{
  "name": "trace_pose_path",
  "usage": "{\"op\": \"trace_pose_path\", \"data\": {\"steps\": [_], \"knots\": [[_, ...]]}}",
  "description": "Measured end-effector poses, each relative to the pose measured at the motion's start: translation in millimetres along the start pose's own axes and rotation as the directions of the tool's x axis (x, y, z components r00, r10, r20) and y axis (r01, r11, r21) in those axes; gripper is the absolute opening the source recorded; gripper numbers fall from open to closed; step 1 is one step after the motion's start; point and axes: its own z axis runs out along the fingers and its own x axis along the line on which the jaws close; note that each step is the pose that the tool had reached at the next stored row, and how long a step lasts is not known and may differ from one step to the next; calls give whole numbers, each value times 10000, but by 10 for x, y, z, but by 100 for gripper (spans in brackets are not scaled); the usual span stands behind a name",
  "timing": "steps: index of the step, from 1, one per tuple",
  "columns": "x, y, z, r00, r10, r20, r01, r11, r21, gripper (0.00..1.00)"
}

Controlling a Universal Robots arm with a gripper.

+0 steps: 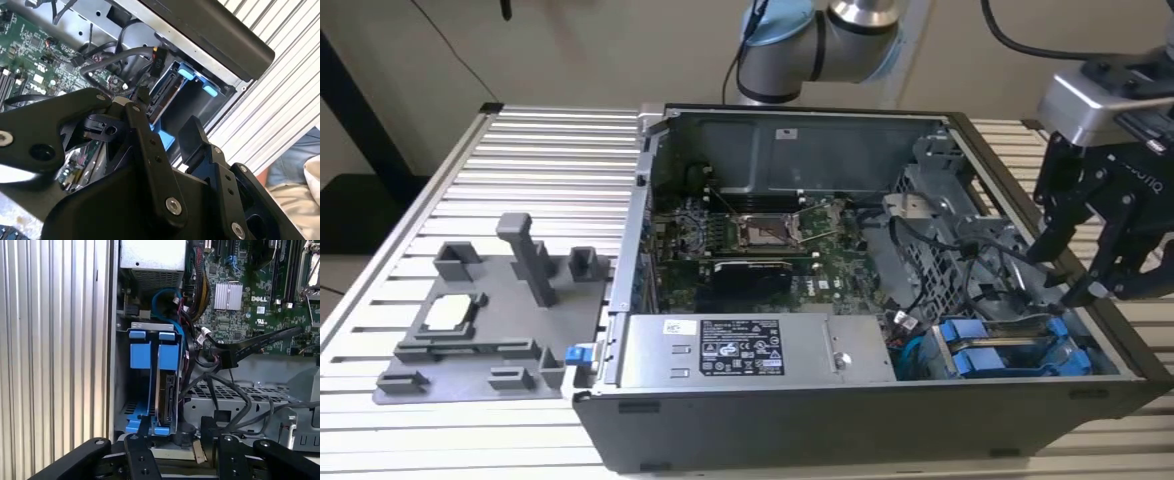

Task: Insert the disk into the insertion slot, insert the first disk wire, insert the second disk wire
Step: 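Insert the first disk wire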

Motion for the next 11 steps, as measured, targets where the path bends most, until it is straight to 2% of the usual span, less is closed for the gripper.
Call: {"op": "trace_pose_path", "data": {"steps": [5, 11], "knots": [[-46, -30, 21, 9999, -106, 6, 106, 9999, 0, 53], [-60, -84, 59, 9995, -300, 12, 300, 9995, 1, 53]]}}
